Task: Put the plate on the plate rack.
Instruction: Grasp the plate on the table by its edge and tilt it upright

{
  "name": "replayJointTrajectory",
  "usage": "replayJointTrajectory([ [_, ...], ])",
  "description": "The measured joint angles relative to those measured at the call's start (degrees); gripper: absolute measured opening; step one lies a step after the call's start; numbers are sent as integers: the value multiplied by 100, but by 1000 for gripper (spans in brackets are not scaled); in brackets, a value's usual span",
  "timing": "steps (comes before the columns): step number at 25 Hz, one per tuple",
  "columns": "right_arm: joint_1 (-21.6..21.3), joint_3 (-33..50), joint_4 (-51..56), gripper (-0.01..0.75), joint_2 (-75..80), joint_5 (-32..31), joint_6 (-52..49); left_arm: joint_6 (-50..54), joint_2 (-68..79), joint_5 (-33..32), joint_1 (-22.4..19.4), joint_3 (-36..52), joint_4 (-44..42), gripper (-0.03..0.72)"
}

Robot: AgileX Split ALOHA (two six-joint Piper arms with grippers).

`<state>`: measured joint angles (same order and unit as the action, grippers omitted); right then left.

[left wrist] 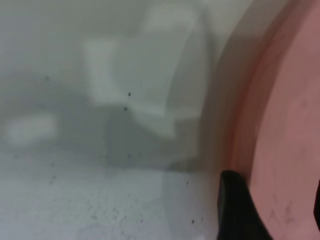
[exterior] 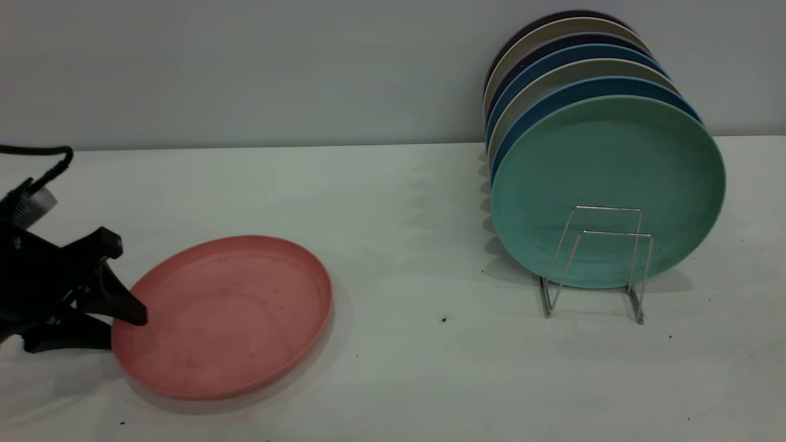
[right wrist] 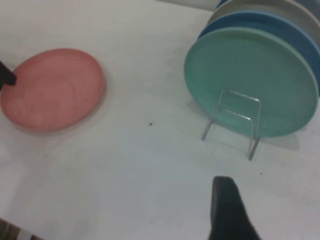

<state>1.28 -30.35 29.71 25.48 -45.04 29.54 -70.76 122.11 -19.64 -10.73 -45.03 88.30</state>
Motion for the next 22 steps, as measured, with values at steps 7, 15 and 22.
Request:
replayJointTrajectory([
  [7, 0, 0, 0, 456, 0, 112, 0, -318, 147, -67, 0, 0, 348, 406],
  [15, 0, 0, 2, 456, 0, 187, 0, -358, 321, -79, 0, 0, 406, 406],
  [22, 0, 0, 6, 456, 0, 202, 7, -430, 321, -85, 0, 0, 504, 212],
])
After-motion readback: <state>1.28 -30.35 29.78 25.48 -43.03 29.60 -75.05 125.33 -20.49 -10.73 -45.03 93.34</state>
